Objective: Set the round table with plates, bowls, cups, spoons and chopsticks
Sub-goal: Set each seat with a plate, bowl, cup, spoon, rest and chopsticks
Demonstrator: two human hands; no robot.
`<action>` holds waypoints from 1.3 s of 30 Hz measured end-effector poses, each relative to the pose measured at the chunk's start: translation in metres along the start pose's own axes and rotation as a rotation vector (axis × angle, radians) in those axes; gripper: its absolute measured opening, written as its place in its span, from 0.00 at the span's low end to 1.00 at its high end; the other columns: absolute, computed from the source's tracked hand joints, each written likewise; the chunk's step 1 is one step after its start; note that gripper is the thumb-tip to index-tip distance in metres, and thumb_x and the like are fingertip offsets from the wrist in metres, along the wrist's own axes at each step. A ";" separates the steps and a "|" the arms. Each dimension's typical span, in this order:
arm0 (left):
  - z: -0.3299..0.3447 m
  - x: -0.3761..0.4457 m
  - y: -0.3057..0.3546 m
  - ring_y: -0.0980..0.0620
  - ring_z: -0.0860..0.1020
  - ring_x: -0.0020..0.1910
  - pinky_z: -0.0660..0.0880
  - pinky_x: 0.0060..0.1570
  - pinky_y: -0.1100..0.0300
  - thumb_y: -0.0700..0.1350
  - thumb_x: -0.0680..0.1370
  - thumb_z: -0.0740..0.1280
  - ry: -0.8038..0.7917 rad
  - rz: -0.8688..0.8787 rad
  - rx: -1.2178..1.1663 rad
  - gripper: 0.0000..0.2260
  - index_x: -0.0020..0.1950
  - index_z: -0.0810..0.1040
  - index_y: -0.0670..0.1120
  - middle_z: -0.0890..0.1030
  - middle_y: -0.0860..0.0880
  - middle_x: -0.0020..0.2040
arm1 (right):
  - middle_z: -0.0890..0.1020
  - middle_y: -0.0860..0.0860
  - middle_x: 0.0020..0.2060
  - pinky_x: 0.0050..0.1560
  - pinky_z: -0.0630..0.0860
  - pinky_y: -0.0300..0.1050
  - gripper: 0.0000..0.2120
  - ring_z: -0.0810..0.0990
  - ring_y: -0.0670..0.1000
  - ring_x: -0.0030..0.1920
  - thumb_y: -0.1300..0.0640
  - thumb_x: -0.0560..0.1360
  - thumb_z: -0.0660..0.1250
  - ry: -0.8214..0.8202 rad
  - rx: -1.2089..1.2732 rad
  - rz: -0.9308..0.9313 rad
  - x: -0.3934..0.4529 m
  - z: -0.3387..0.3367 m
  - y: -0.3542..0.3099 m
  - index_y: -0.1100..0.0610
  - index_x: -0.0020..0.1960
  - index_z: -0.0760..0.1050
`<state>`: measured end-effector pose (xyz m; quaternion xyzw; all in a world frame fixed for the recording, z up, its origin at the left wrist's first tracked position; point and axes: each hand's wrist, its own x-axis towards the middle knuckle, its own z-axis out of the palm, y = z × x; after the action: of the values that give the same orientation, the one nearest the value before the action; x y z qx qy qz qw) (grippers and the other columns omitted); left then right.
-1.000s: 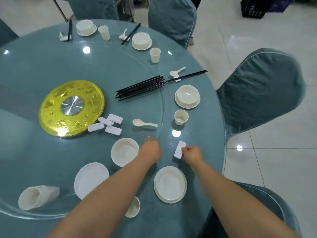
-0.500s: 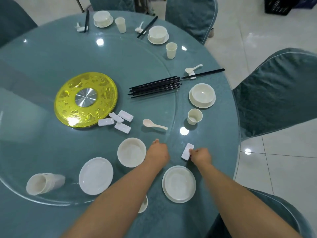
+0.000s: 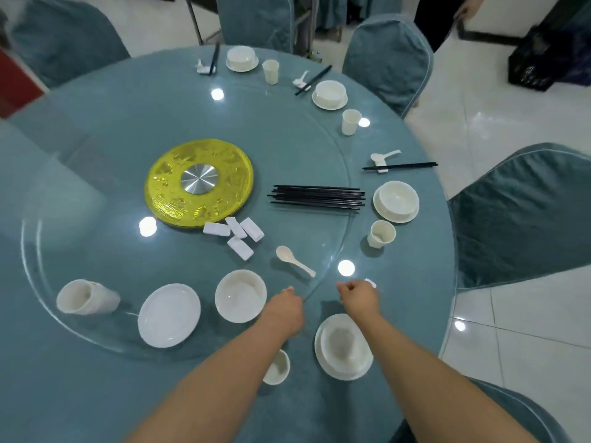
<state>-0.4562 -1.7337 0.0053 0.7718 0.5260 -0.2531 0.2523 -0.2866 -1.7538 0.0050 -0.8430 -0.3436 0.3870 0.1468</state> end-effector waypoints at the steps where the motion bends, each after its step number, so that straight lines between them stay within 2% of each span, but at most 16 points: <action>1: 0.002 -0.004 -0.004 0.42 0.74 0.65 0.71 0.63 0.50 0.45 0.78 0.61 0.005 0.010 0.003 0.19 0.67 0.73 0.39 0.68 0.42 0.70 | 0.78 0.57 0.32 0.40 0.70 0.44 0.15 0.74 0.54 0.36 0.53 0.77 0.64 -0.014 -0.024 -0.018 -0.003 0.002 -0.004 0.61 0.35 0.73; 4: 0.005 -0.018 -0.021 0.42 0.76 0.62 0.72 0.60 0.51 0.43 0.77 0.60 0.023 0.026 -0.017 0.18 0.65 0.72 0.39 0.73 0.41 0.65 | 0.82 0.60 0.38 0.40 0.70 0.44 0.15 0.76 0.55 0.38 0.51 0.78 0.63 -0.055 -0.108 -0.078 -0.017 0.016 -0.018 0.61 0.38 0.75; 8: 0.010 -0.035 -0.048 0.41 0.78 0.58 0.73 0.54 0.51 0.43 0.76 0.60 0.010 0.007 -0.086 0.16 0.62 0.71 0.40 0.78 0.42 0.59 | 0.83 0.58 0.41 0.46 0.74 0.46 0.16 0.81 0.58 0.44 0.50 0.78 0.64 -0.099 -0.153 -0.113 -0.033 0.036 -0.034 0.63 0.43 0.79; 11: 0.016 -0.044 -0.066 0.41 0.78 0.56 0.74 0.52 0.52 0.47 0.75 0.61 -0.012 -0.010 -0.113 0.14 0.58 0.72 0.42 0.79 0.42 0.57 | 0.83 0.57 0.39 0.44 0.72 0.44 0.15 0.80 0.56 0.42 0.51 0.78 0.64 -0.123 -0.190 -0.140 -0.042 0.049 -0.044 0.62 0.41 0.79; 14: 0.020 -0.050 -0.079 0.41 0.78 0.56 0.72 0.48 0.53 0.49 0.75 0.61 -0.028 -0.021 -0.110 0.15 0.57 0.74 0.42 0.79 0.42 0.56 | 0.79 0.55 0.33 0.38 0.68 0.42 0.14 0.75 0.55 0.38 0.52 0.77 0.64 -0.129 -0.209 -0.146 -0.051 0.058 -0.051 0.59 0.36 0.74; 17: 0.025 -0.058 -0.095 0.41 0.78 0.57 0.74 0.50 0.53 0.46 0.74 0.61 -0.037 -0.036 -0.088 0.15 0.57 0.75 0.42 0.80 0.42 0.57 | 0.79 0.57 0.36 0.41 0.70 0.44 0.13 0.76 0.55 0.39 0.53 0.77 0.65 -0.163 -0.223 -0.183 -0.060 0.071 -0.060 0.61 0.39 0.76; 21: 0.034 -0.066 -0.117 0.41 0.79 0.57 0.75 0.53 0.52 0.47 0.75 0.60 -0.034 -0.050 -0.084 0.15 0.58 0.76 0.42 0.81 0.42 0.57 | 0.76 0.56 0.33 0.43 0.73 0.46 0.14 0.74 0.54 0.38 0.54 0.77 0.65 -0.184 -0.243 -0.225 -0.068 0.085 -0.070 0.60 0.35 0.71; 25: 0.040 -0.073 -0.129 0.41 0.80 0.53 0.75 0.48 0.54 0.44 0.74 0.60 -0.023 -0.063 -0.082 0.13 0.53 0.79 0.42 0.82 0.42 0.53 | 0.76 0.54 0.32 0.42 0.72 0.44 0.16 0.74 0.54 0.37 0.53 0.78 0.65 -0.191 -0.284 -0.229 -0.076 0.097 -0.077 0.57 0.33 0.68; 28: 0.044 -0.075 -0.137 0.42 0.81 0.51 0.76 0.46 0.54 0.43 0.73 0.61 0.005 -0.114 -0.117 0.10 0.48 0.79 0.43 0.82 0.43 0.50 | 0.78 0.54 0.34 0.43 0.75 0.45 0.15 0.77 0.55 0.38 0.51 0.78 0.64 -0.203 -0.292 -0.232 -0.083 0.103 -0.080 0.57 0.35 0.71; 31: 0.047 -0.075 -0.140 0.42 0.80 0.50 0.74 0.43 0.54 0.41 0.74 0.61 0.062 -0.214 -0.193 0.08 0.49 0.78 0.44 0.81 0.44 0.50 | 0.80 0.56 0.37 0.47 0.79 0.49 0.13 0.81 0.58 0.42 0.52 0.78 0.64 -0.217 -0.285 -0.234 -0.086 0.105 -0.082 0.59 0.39 0.74; 34: 0.049 -0.071 -0.141 0.42 0.79 0.51 0.75 0.44 0.52 0.40 0.76 0.60 0.157 -0.303 -0.310 0.08 0.51 0.76 0.44 0.80 0.44 0.51 | 0.79 0.55 0.36 0.47 0.77 0.48 0.13 0.80 0.57 0.43 0.52 0.78 0.64 -0.214 -0.289 -0.235 -0.085 0.106 -0.080 0.59 0.38 0.74; 36: 0.050 -0.066 -0.142 0.41 0.79 0.50 0.73 0.41 0.52 0.42 0.78 0.59 0.230 -0.363 -0.432 0.07 0.52 0.75 0.43 0.80 0.43 0.51 | 0.78 0.55 0.34 0.45 0.76 0.48 0.14 0.78 0.56 0.40 0.52 0.77 0.64 -0.217 -0.273 -0.232 -0.084 0.107 -0.076 0.59 0.36 0.72; 39: 0.050 -0.058 -0.142 0.40 0.80 0.49 0.72 0.39 0.55 0.50 0.80 0.59 0.279 -0.446 -0.609 0.12 0.54 0.74 0.42 0.80 0.42 0.50 | 0.79 0.58 0.34 0.45 0.77 0.50 0.14 0.77 0.56 0.38 0.53 0.77 0.64 -0.212 -0.258 -0.236 -0.083 0.107 -0.070 0.60 0.36 0.72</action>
<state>-0.6147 -1.7606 -0.0117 0.5556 0.7607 -0.0272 0.3346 -0.4384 -1.7626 0.0162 -0.7632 -0.5001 0.4066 0.0451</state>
